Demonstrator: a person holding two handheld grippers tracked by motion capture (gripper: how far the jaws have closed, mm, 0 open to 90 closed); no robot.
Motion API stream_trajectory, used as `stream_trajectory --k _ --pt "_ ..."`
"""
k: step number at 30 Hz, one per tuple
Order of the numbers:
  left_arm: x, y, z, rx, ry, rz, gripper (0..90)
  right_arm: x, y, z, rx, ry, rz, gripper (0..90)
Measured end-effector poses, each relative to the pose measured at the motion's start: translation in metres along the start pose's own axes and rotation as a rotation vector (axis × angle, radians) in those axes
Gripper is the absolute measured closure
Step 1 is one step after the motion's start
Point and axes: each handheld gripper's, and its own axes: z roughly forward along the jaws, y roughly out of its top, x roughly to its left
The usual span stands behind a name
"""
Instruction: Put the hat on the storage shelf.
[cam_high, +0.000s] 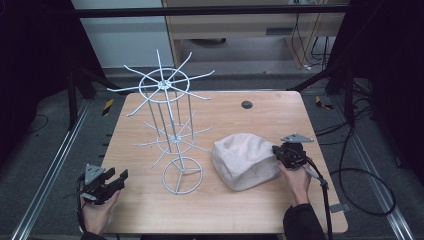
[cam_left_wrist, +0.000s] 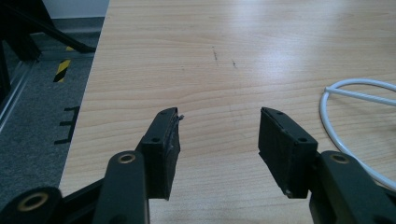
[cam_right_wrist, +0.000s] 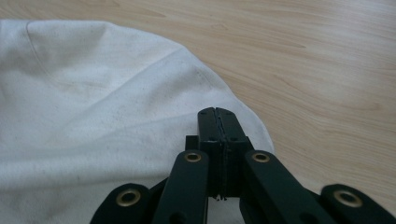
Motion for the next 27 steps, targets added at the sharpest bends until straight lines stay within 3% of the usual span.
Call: stream_trajectory --k 3,10,14,20,21,27 --pt "0.000 0.000 0.000 0.002 0.000 0.000 48.1 -0.001 -0.002 -0.006 0.015 -0.008 -0.020 90.0" --pt "-0.001 0.000 0.001 0.002 -0.002 0.004 48.1 -0.007 -0.012 -0.016 0.016 0.015 0.008 90.0" --pt "-0.001 0.000 0.001 -0.001 0.000 0.005 48.2 -0.006 -0.010 -0.016 -0.011 0.007 0.012 90.0" --pt "0.000 0.000 0.002 0.005 0.006 0.005 48.2 -0.005 0.003 -0.005 -0.055 0.007 0.021 90.0" --pt "-0.001 0.000 0.002 0.003 0.007 0.006 48.2 -0.006 0.005 -0.001 -0.062 0.025 0.043 90.0" --pt "0.001 0.000 0.002 0.001 0.007 0.007 48.2 -0.003 0.007 0.014 -0.015 0.028 0.002 90.0"
